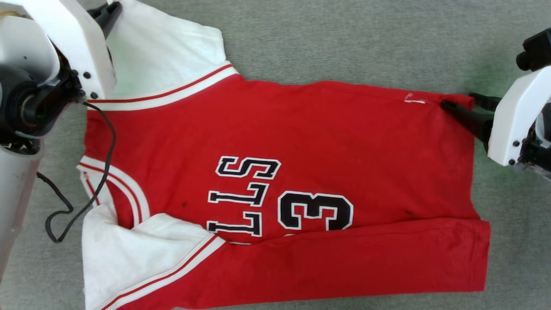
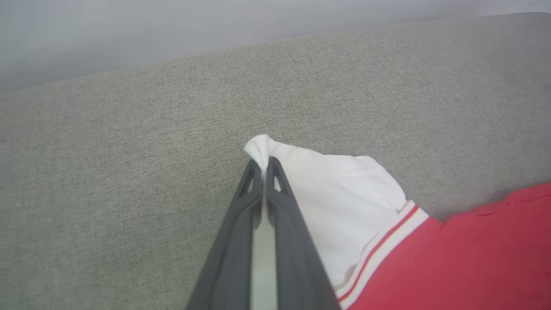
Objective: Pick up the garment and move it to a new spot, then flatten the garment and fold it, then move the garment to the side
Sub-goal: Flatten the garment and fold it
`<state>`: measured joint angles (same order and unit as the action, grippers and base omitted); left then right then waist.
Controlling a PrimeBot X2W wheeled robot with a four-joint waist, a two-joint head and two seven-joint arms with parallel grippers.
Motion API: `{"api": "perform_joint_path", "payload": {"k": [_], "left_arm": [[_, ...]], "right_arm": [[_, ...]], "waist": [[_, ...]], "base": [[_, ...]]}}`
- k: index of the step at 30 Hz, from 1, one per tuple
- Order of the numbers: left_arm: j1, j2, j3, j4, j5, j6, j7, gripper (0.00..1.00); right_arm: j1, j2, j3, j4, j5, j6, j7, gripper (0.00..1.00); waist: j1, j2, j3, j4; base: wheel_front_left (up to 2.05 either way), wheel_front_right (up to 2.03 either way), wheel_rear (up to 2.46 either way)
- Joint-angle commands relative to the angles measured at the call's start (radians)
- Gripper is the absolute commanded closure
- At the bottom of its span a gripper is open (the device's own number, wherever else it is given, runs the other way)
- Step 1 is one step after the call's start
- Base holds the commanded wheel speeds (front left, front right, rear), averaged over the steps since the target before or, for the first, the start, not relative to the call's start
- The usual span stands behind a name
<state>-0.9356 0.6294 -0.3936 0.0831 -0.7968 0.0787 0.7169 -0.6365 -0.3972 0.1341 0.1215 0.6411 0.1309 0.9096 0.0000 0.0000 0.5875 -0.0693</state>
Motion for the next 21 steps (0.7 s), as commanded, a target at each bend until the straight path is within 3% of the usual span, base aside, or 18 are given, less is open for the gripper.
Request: {"api": "perform_joint_path", "payload": {"k": [1, 5, 11, 21], "left_arm": [[0.001, -0.001, -0.001, -0.003, 0.004, -0.005, -0.011, 1.0], [0.015, -0.007, -0.001, 0.003, 0.003, -0.009, -0.032, 1.0], [0.069, -0.008, 0.031, 0.018, -0.014, -0.009, -0.106, 1.0], [0.36, 0.014, 0.13, -0.059, -0.059, 0.057, -0.263, 1.0]], "right_arm": [[0.042, 0.034, 0.038, 0.054, 0.003, 0.0, 0.046, 1.0], [0.015, 0.02, 0.022, 0.032, -0.015, 0.0, 0.053, 1.0], [-0.002, -0.005, -0.015, -0.008, -0.046, 0.0, -0.043, 1.0], [0.118, 0.004, -0.062, 0.027, -0.062, 0.0, -0.204, 1.0]], "waist": [[0.0, 0.0, -0.001, 0.01], [0.0, 0.0, -0.012, 0.021], [0.0, 0.0, -0.079, 0.031], [0.0, 0.0, -0.269, 0.051]], "base": [[0.0, 0.0, 0.0], [0.0, 0.0, 0.0], [0.0, 0.0, 0.0], [0.0, 0.0, 0.0]]}}
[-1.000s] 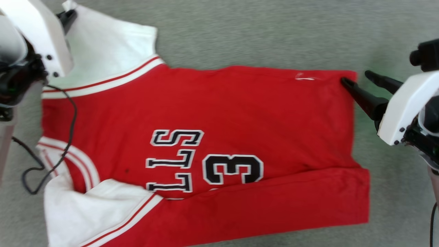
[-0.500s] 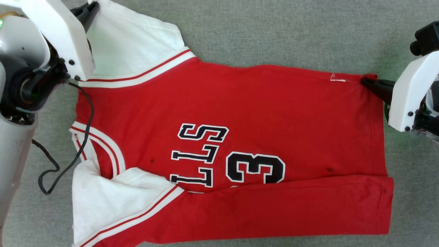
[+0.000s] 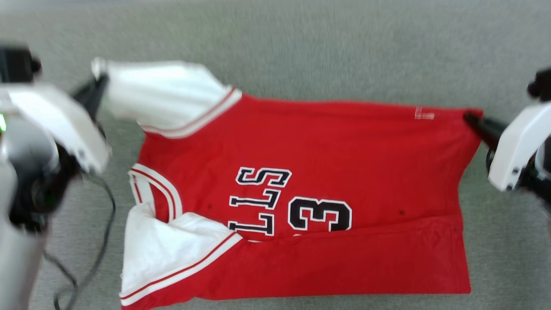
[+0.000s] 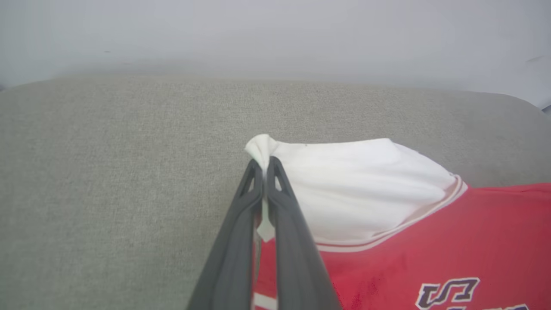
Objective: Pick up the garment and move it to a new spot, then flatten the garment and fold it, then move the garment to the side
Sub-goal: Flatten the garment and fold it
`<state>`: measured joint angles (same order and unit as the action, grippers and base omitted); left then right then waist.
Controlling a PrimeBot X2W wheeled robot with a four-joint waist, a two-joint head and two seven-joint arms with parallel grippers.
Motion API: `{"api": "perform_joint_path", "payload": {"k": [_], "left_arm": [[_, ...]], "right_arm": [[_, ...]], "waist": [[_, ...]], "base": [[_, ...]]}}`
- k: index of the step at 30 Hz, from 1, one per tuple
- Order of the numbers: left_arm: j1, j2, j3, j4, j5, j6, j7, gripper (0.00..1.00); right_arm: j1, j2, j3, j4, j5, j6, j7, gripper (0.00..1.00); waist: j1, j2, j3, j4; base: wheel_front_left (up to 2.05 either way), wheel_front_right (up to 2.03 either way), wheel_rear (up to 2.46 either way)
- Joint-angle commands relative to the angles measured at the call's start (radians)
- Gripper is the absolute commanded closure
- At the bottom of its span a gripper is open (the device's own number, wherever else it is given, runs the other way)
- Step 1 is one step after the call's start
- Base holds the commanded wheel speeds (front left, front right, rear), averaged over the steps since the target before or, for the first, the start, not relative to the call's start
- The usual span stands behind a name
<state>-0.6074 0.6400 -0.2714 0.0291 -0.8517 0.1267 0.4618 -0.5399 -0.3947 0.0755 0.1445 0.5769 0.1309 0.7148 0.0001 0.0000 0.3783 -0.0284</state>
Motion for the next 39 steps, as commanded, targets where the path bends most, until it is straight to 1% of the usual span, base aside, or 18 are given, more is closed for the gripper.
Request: {"api": "perform_joint_path", "payload": {"k": [1, 7, 9, 13, 15, 16, 17, 18, 19, 20, 21, 22, 23, 25, 29, 32, 35, 39], "left_arm": [[0.076, 0.0, 0.014, -0.016, -0.012, 0.018, -0.022, 1.0], [0.337, -0.023, 0.028, -0.043, -0.051, 0.061, -0.073, 1.0], [0.414, -0.044, 0.029, -0.041, -0.074, 0.068, -0.087, 1.0], [0.549, -0.083, 0.017, -0.015, -0.115, 0.07, -0.105, 1.0], [0.595, -0.107, 0.011, 0.006, -0.139, 0.061, -0.11, 1.0], [0.613, -0.117, 0.008, 0.015, -0.149, 0.059, -0.116, 1.0], [0.627, -0.128, 0.004, 0.026, -0.157, 0.052, -0.118, 1.0], [0.637, -0.139, 0.002, 0.035, -0.159, 0.048, -0.129, 1.0], [0.64, -0.145, 0.003, 0.046, -0.158, 0.047, -0.14, 0.93], [0.644, -0.154, -0.002, 0.055, -0.153, 0.045, -0.151, 0.51], [0.644, -0.154, -0.002, 0.055, -0.153, 0.045, -0.151, 0.51], [0.648, -0.162, -0.006, 0.066, -0.15, 0.043, -0.159, 0.09], [0.647, -0.165, -0.007, 0.075, -0.143, 0.038, -0.173, 0.0], [0.636, -0.172, -0.01, 0.087, -0.126, 0.034, -0.205, 0.0], [0.617, -0.182, -0.015, 0.072, -0.062, 0.053, -0.286, 0.0], [0.6, -0.182, -0.019, 0.035, -0.011, 0.069, -0.341, 0.0], [0.58, -0.188, -0.019, -0.01, 0.038, 0.082, -0.404, 0.0], [0.55, -0.201, -0.031, -0.056, 0.093, 0.077, -0.483, 0.0]], "right_arm": [[0.041, 0.002, -0.007, 0.007, 0.002, 0.0, -0.025, 1.0], [0.19, 0.017, -0.006, 0.004, 0.015, 0.0, -0.083, 1.0], [0.244, 0.024, -0.005, 0.0, 0.022, 0.0, -0.096, 1.0], [0.344, 0.04, -0.016, -0.002, 0.038, 0.0, -0.117, 1.0], [0.383, 0.043, -0.016, 0.007, 0.037, 0.0, -0.132, 1.0], [0.402, 0.049, -0.021, 0.016, 0.043, 0.0, -0.14, 0.93], [0.421, 0.054, -0.023, 0.027, 0.044, 0.0, -0.149, 0.76], [0.435, 0.055, -0.022, 0.037, 0.038, 0.0, -0.161, 0.16], [0.446, 0.06, -0.02, 0.046, 0.04, 0.0, -0.174, 0.0], [0.458, 0.068, -0.018, 0.054, 0.047, 0.0, -0.187, 0.0], [0.458, 0.068, -0.018, 0.054, 0.047, 0.0, -0.187, 0.0], [0.467, 0.069, -0.012, 0.06, 0.045, 0.0, -0.202, 0.0], [0.473, 0.073, -0.009, 0.062, 0.048, 0.0, -0.218, 0.0], [0.491, 0.074, -0.001, 0.06, 0.047, 0.0, -0.249, 0.0], [0.508, 0.062, -0.002, 0.011, 0.042, 0.0, -0.313, 0.0], [0.518, 0.048, -0.024, -0.044, 0.042, 0.0, -0.332, 0.0], [0.517, 0.037, -0.071, -0.089, 0.038, 0.0, -0.301, 0.0], [0.491, 0.015, -0.147, -0.105, 0.035, 0.0, -0.214, 0.0]], "waist": [[-0.0001, 0.0, -0.081, 0.014], [-0.0001, 0.0, -0.18, 0.031], [-0.0001, 0.0, -0.204, 0.031], [-0.0001, 0.0, -0.229, 0.024], [-0.0001, 0.0, -0.235, 0.017], [-0.0001, 0.0, -0.236, 0.015], [-0.0001, 0.0, -0.238, 0.011], [-0.0001, 0.0, -0.24, 0.008], [-0.0001, 0.0, -0.241, 0.006], [-0.0001, 0.0, -0.243, 0.004], [-0.0001, 0.0, -0.243, 0.004], [-0.0001, 0.0, -0.245, 0.002], [-0.0001, 0.0, -0.248, -0.002], [-0.0001, 0.0, -0.255, -0.008], [-0.0001, 0.0, -0.278, -0.019], [-0.0001, 0.0, -0.294, -0.026], [-0.0001, 0.0, -0.305, -0.028], [-0.0001, 0.0, -0.313, -0.018]], "base": [[0.0, 0.0, 0.0], [0.0, 0.0, 0.0], [0.0, 0.0, 0.0], [0.0, 0.0, 0.0], [0.0, 0.0, 0.0], [0.0, 0.0, 0.0], [0.0, 0.0, 0.0], [0.0, 0.0, 0.0], [0.0, 0.0, 0.0], [0.0, 0.0, 0.0], [0.0, 0.0, 0.0], [0.0, 0.0, 0.0], [0.0, 0.0, 0.0], [0.0, 0.0, 0.0], [0.0, 0.0, 0.0], [0.0, 0.0, 0.0], [0.0, 0.0, 0.0], [0.0, 0.0, 0.0]]}}
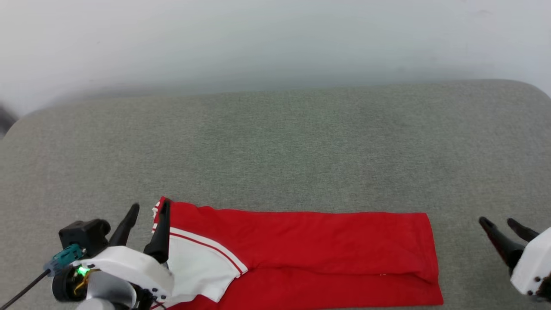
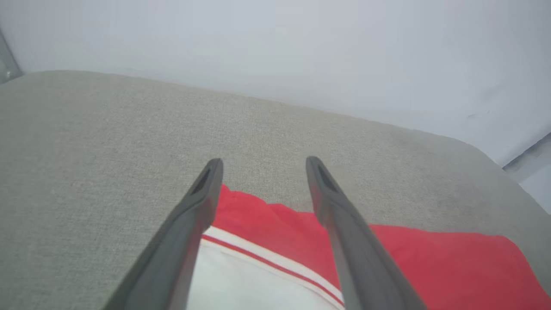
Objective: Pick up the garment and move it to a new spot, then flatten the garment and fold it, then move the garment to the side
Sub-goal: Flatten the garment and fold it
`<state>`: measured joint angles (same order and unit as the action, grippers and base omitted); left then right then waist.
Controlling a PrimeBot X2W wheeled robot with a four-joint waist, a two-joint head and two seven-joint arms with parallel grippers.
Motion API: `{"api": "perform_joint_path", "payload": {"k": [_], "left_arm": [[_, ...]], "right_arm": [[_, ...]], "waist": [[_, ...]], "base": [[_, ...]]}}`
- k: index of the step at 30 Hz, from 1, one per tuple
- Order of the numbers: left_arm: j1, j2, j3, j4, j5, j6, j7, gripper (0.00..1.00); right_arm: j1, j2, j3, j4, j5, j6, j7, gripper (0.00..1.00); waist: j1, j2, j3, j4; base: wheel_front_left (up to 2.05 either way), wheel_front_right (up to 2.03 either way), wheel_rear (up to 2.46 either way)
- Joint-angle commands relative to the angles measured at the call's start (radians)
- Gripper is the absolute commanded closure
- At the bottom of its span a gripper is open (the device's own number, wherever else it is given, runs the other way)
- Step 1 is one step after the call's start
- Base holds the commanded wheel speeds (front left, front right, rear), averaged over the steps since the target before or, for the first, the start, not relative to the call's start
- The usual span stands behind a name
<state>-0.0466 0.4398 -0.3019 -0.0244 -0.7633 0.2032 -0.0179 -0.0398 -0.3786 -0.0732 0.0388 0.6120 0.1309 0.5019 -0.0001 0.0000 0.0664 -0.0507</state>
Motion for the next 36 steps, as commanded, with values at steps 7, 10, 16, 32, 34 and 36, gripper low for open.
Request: {"api": "perform_joint_path", "payload": {"k": [7, 10, 16, 32, 34, 36], "left_arm": [[-0.07, -0.035, -0.03, -0.068, 0.138, 0.037, -0.149, 0.0], [-0.091, -0.057, -0.043, -0.083, 0.182, 0.048, -0.196, 0.0], [-0.116, -0.098, -0.046, -0.076, 0.225, 0.04, -0.235, 0.0], [-0.133, -0.124, -0.035, -0.04, 0.267, 0.001, -0.248, 0.0], [-0.128, -0.12, -0.036, -0.033, 0.268, -0.001, -0.248, 0.0], [-0.121, -0.115, -0.039, -0.025, 0.271, 0.0, -0.244, 0.0]], "right_arm": [[-0.037, -0.013, -0.094, -0.002, -0.009, 0.0, 0.255, 0.0], [-0.038, 0.012, -0.118, 0.001, -0.002, 0.0, 0.336, 0.0], [-0.04, 0.096, -0.13, 0.029, 0.004, 0.0, 0.42, 0.0], [-0.088, 0.139, -0.054, 0.178, 0.085, 0.0, 0.437, 1.0], [-0.103, 0.121, -0.047, 0.167, 0.095, 0.0, 0.421, 1.0], [-0.117, 0.104, -0.038, 0.159, 0.107, 0.0, 0.406, 1.0]], "waist": [[0.0001, 0.0, 0.029, 0.059], [0.0001, 0.0, 0.053, 0.092], [0.0001, 0.0, 0.108, 0.149], [0.0001, 0.0, 0.128, 0.162], [0.0001, 0.0, 0.118, 0.156], [0.0001, 0.0, 0.107, 0.148]], "base": [[0.0, 0.0, 0.0], [0.0, 0.0, 0.0], [0.0, 0.0, 0.0], [0.0, 0.0, 0.0], [0.0, 0.0, 0.0], [0.0, 0.0, 0.0]]}}
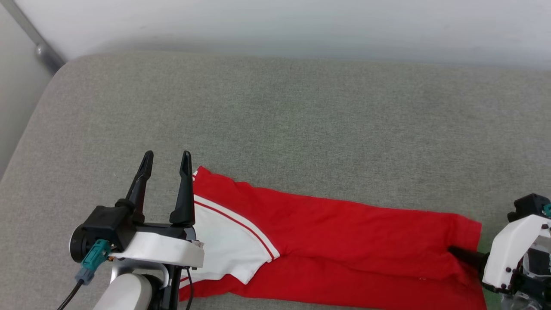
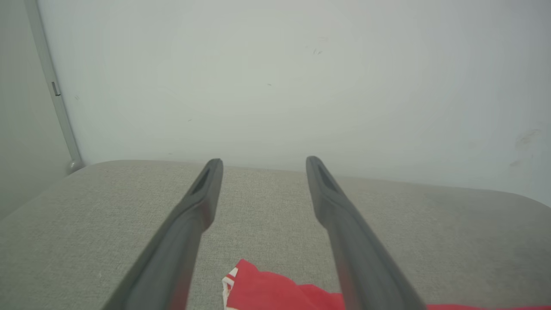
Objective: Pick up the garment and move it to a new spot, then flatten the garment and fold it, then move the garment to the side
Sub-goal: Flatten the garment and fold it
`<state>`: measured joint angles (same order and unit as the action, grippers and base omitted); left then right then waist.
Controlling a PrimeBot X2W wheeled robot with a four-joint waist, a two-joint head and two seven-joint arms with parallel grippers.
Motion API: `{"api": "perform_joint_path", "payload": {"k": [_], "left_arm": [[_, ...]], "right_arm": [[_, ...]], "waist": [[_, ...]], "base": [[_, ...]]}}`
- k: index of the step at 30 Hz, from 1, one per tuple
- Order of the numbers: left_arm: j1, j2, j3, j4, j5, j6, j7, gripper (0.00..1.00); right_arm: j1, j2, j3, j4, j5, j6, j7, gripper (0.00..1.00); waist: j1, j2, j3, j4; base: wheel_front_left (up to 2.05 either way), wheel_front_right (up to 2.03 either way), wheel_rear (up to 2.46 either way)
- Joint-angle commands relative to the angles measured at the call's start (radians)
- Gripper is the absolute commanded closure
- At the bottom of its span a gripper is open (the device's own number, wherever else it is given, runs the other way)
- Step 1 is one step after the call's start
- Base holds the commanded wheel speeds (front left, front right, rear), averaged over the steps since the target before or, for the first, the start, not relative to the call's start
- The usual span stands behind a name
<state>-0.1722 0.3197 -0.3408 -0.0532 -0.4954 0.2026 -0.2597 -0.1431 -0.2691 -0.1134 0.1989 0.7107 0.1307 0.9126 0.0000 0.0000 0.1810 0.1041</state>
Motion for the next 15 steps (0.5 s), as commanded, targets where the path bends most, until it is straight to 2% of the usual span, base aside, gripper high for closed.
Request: {"api": "perform_joint_path", "payload": {"k": [1, 8, 15], "left_arm": [[0.008, 0.005, -0.002, 0.007, 0.005, 0.003, 0.0, 0.0], [0.026, 0.013, -0.014, 0.01, 0.018, 0.018, 0.014, 0.0], [0.042, 0.025, -0.015, 0.002, 0.015, 0.027, 0.024, 0.0]], "right_arm": [[-0.02, -0.012, 0.005, -0.002, 0.016, 0.0, -0.012, 1.0], [-0.05, -0.07, -0.024, 0.024, 0.015, 0.0, -0.045, 1.0], [-0.031, -0.132, -0.188, 0.047, -0.037, 0.0, -0.038, 1.0]], "waist": [[0.0, 0.0, -0.015, -0.012], [0.0, 0.0, -0.042, -0.058], [0.0, 0.0, -0.052, -0.095]], "base": [[0.0, 0.0, 0.0], [0.0, 0.0, 0.0], [0.0, 0.0, 0.0]]}}
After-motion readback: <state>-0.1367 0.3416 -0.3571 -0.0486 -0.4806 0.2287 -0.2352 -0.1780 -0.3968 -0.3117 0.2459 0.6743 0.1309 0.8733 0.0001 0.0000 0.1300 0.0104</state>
